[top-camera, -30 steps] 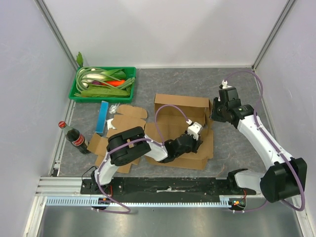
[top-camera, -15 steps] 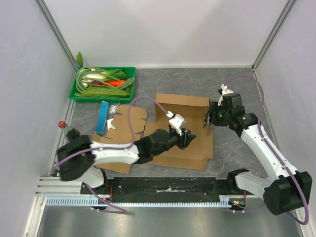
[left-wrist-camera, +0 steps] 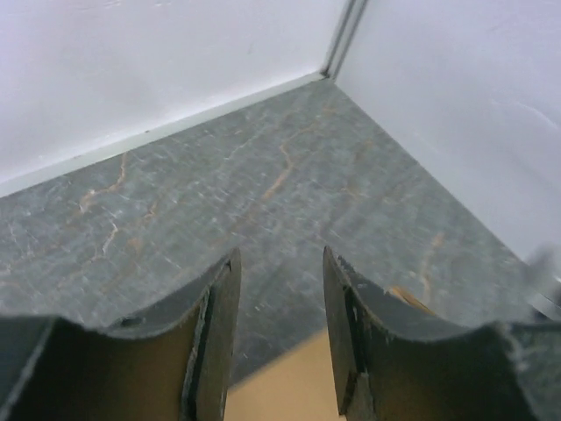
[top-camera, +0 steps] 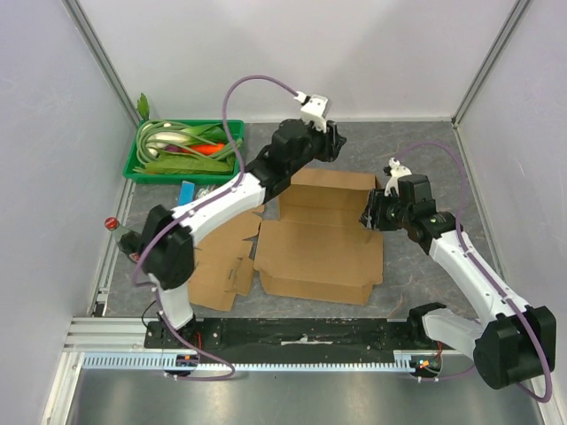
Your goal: Fold the paper box
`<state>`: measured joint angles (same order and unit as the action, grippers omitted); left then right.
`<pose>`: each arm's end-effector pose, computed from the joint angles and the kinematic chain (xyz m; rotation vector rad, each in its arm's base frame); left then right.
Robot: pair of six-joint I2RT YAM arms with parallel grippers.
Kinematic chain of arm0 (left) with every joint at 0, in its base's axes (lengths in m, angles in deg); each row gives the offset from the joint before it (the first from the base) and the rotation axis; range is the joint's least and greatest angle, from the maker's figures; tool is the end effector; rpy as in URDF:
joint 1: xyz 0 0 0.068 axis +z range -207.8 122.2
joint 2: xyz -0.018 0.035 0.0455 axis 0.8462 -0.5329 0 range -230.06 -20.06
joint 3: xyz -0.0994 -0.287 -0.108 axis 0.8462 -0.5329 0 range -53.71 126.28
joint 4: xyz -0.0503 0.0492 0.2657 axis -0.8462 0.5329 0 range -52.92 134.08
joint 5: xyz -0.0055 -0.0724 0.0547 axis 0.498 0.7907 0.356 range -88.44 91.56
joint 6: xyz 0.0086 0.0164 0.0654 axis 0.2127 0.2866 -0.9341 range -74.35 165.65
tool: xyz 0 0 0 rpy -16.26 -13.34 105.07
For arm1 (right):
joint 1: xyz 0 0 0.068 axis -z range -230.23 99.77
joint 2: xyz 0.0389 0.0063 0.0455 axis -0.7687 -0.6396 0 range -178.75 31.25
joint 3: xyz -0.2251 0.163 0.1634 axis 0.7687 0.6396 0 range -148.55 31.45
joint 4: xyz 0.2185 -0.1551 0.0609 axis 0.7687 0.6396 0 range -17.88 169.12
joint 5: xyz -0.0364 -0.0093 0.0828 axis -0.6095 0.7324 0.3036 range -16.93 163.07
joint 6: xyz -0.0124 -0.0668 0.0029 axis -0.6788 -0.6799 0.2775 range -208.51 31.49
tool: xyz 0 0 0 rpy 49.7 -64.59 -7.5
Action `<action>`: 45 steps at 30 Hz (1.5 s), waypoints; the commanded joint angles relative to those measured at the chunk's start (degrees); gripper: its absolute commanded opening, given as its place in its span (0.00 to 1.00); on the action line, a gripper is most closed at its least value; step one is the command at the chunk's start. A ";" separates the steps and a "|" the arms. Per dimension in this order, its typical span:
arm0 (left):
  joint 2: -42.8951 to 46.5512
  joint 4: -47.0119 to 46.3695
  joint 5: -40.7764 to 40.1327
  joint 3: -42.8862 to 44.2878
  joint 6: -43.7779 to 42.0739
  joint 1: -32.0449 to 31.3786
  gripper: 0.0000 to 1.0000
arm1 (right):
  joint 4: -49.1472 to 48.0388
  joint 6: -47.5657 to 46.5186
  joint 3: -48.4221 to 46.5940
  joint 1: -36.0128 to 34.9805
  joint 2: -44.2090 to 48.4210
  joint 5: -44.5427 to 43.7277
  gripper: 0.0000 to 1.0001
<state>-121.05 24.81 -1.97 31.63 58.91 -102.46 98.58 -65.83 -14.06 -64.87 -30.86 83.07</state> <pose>0.3395 -0.3310 0.4029 0.4071 1.6292 -0.7210 0.2217 0.0677 0.2881 0.0763 2.3669 0.5250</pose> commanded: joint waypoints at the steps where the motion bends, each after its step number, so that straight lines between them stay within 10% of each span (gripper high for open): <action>1: -13.75 18.81 5.63 17.60 -5.96 1.68 0.47 | -6.42 1.84 -0.01 -0.83 -0.82 1.95 0.58; 20: -16.00 22.73 11.70 13.45 -6.14 1.95 0.37 | -46.93 8.71 11.50 -2.15 -5.39 8.63 0.63; 29: -16.34 23.35 11.00 13.36 -4.12 2.21 0.37 | -22.00 3.78 9.04 -2.24 11.89 7.33 0.66; 35: -17.14 23.35 12.14 13.80 -3.41 2.74 0.36 | -11.52 2.72 14.92 -2.15 28.17 -16.21 0.74; 39: -16.70 23.61 12.23 13.80 -3.59 3.53 0.36 | -11.59 1.07 16.25 -2.15 25.46 -27.48 0.76; 45: -16.87 23.52 14.25 14.41 -2.53 4.76 0.36 | -22.31 -17.35 17.58 -2.15 11.42 -14.94 0.74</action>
<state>-138.71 48.13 9.46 45.31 54.75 -98.81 82.45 -69.94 3.86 -66.90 -11.74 65.36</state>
